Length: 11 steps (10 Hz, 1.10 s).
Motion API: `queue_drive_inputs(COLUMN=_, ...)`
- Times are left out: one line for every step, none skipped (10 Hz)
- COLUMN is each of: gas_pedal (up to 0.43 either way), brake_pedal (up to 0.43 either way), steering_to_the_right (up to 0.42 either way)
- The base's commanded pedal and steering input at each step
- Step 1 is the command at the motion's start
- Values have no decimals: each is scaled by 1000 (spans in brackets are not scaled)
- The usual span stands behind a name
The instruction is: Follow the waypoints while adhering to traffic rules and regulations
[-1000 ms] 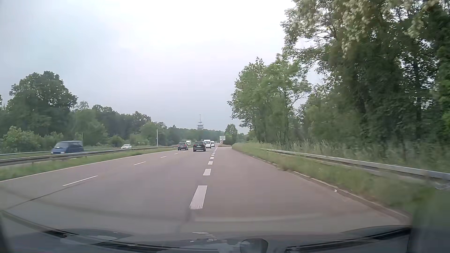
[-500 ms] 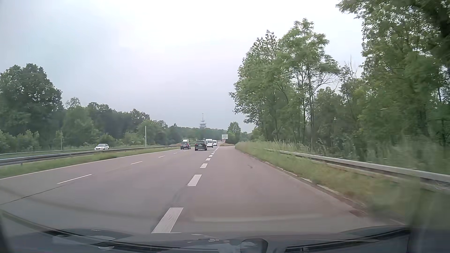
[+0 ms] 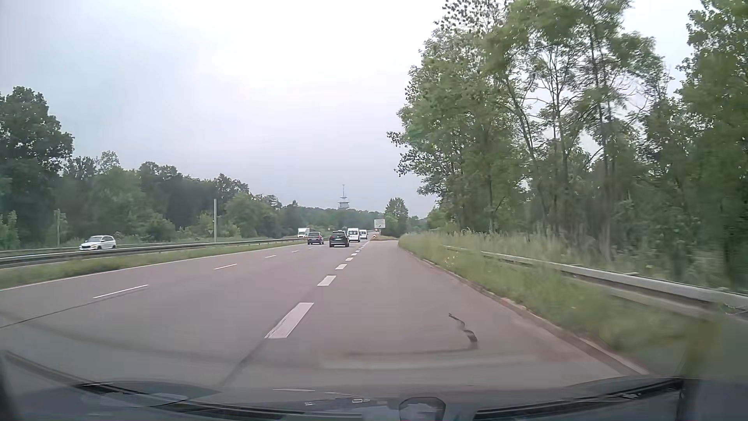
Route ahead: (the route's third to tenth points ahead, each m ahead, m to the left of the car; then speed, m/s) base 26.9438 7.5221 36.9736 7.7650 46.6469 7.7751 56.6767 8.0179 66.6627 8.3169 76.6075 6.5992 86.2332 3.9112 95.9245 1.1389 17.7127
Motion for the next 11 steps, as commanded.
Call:
queue_drive_inputs(gas_pedal=0, brake_pedal=0, steering_to_the_right=-11)
queue_drive_inputs(gas_pedal=0, brake_pedal=0, steering_to_the_right=-10)
queue_drive_inputs(gas_pedal=0, brake_pedal=0, steering_to_the_right=-10)
queue_drive_inputs(gas_pedal=0, brake_pedal=0, steering_to_the_right=-8)
queue_drive_inputs(gas_pedal=0, brake_pedal=0, steering_to_the_right=-6)
queue_drive_inputs(gas_pedal=0, brake_pedal=0, steering_to_the_right=-6)
queue_drive_inputs(gas_pedal=0, brake_pedal=0, steering_to_the_right=-6)
queue_drive_inputs(gas_pedal=0, brake_pedal=0, steering_to_the_right=-6)
queue_drive_inputs(gas_pedal=0, brake_pedal=0, steering_to_the_right=-5)
queue_drive_inputs(gas_pedal=0, brake_pedal=0, steering_to_the_right=-4)
queue_drive_inputs(gas_pedal=0, brake_pedal=0, steering_to_the_right=-4)
